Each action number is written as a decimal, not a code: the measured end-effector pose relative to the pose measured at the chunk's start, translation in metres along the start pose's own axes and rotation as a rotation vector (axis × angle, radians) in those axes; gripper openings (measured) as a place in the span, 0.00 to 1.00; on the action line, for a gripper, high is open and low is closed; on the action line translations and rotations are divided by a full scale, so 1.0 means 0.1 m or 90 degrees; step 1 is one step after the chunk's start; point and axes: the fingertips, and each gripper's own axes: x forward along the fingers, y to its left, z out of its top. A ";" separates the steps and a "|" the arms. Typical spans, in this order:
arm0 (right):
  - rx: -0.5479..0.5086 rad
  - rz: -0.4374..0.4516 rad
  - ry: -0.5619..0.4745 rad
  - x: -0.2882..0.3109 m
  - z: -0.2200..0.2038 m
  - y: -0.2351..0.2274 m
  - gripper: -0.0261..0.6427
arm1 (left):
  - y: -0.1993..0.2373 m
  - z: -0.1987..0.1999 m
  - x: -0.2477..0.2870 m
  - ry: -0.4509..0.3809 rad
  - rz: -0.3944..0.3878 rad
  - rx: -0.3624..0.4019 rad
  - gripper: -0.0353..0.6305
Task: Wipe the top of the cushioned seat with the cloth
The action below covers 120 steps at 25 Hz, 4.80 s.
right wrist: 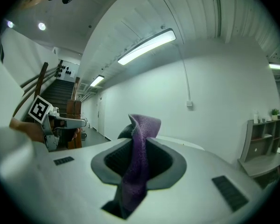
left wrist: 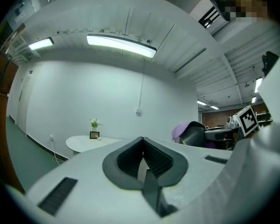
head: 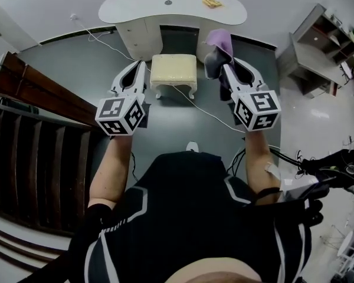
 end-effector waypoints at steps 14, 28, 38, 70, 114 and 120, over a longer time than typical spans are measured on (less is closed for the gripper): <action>0.017 0.050 -0.011 0.51 -0.04 -0.75 0.17 | -0.16 0.00 0.74 0.018 0.050 0.052 0.06; 0.014 0.036 -0.011 1.38 0.04 -1.05 0.16 | 0.49 -0.09 1.48 0.006 0.039 0.005 0.06; 0.021 0.026 -0.003 2.34 0.12 -1.14 0.16 | 1.18 0.00 2.31 0.011 -0.002 0.010 0.06; 0.008 0.152 0.137 4.83 -0.43 -0.92 0.16 | 2.85 -0.67 3.48 0.106 0.059 -0.053 0.06; -0.008 0.276 0.482 6.28 -4.43 0.23 0.16 | 3.68 -4.01 3.59 0.344 0.188 -0.155 0.06; 0.020 0.232 0.512 6.35 -4.89 0.23 0.16 | 3.77 -4.37 3.73 0.375 0.159 -0.133 0.06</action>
